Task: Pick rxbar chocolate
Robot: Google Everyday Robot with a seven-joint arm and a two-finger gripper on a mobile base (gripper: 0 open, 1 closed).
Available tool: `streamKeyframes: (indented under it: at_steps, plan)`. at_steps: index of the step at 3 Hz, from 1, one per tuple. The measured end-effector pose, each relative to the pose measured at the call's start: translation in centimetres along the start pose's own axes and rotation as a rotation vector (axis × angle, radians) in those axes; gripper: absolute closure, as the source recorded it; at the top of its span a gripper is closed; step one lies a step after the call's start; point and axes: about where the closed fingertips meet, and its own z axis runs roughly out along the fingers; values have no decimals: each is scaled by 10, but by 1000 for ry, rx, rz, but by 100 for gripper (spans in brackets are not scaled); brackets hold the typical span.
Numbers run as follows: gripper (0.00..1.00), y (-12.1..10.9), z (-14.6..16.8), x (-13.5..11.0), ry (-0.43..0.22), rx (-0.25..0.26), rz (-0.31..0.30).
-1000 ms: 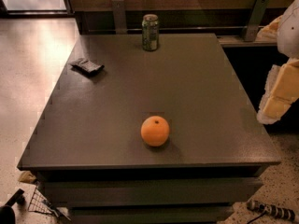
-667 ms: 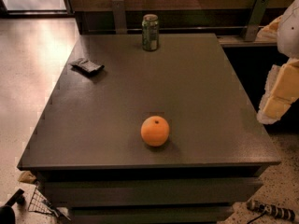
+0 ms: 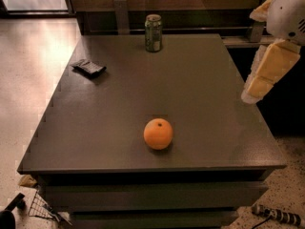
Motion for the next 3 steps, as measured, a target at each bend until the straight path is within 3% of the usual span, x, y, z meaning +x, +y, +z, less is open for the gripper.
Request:
streamKeyframes:
  at_steps: [1, 2, 3]
  plan:
    - [0, -30, 13, -51, -145, 36, 26]
    - [0, -44, 37, -116, -366, 21, 125]
    - [0, -47, 62, -158, -514, -4, 241]
